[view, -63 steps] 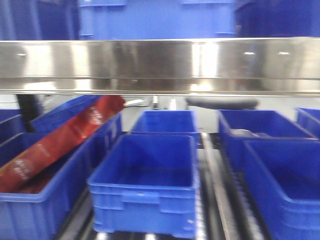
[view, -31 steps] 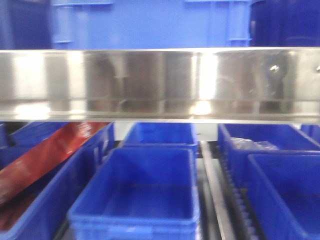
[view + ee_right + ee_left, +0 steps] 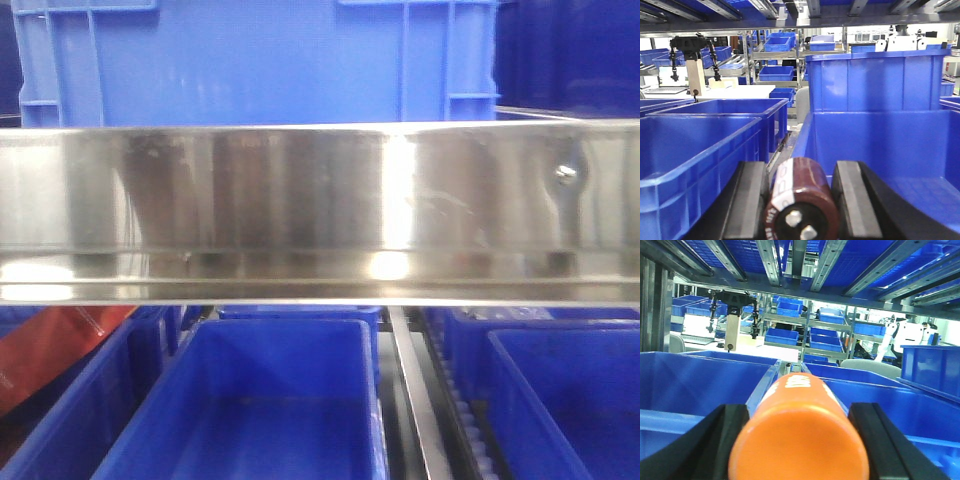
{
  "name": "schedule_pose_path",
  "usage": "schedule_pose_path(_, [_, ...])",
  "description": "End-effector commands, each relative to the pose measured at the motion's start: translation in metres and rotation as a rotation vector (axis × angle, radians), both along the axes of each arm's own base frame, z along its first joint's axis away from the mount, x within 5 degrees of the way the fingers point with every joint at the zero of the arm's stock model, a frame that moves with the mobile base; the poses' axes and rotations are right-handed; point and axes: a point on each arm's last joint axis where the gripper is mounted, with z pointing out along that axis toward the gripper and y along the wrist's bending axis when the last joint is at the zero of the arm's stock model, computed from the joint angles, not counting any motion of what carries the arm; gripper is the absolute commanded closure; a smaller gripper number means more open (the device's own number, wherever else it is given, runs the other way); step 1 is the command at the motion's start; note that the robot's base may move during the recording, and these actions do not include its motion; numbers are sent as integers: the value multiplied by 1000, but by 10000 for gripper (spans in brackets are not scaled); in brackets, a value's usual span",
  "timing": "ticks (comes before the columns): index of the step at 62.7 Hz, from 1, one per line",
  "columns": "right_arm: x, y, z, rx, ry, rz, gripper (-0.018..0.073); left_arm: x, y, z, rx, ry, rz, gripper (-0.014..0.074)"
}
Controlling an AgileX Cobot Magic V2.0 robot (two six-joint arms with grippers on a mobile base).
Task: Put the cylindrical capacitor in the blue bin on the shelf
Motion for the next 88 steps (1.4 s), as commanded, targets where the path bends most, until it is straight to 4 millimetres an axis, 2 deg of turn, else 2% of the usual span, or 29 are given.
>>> schedule_pose_path(1, [-2,-1,4,-4,-40,-5,722,-2,0,2,-2,-21,4,707])
schedule_pose_path(45, [-2,-1,5,-4,-47,-5,722,-2,0,3,-2,-23,4,707])
schedule_pose_path(55, [-3,-1,10,3,-106,-9,722,-2,0,3,-9,-33,3,707])
schedule_pose_path(62, [0,0,19,0,-121,1,722,7,0,11,-39,-50,-8,707])
schedule_pose_path(70, [16,8,35,-113,-130,39,722,33,-6,27,-10,39,-50,707])
schedule_pose_path(75, [35,20,45,-135,-124,99,722,56,-13,43,34,67,-93,707])
schedule_pose_path(84, [76,51,56,-138,-93,219,722,104,-42,68,92,100,-222,707])
schedule_pose_path(88, [93,66,57,-140,-86,259,722,125,-59,72,98,118,-275,707])
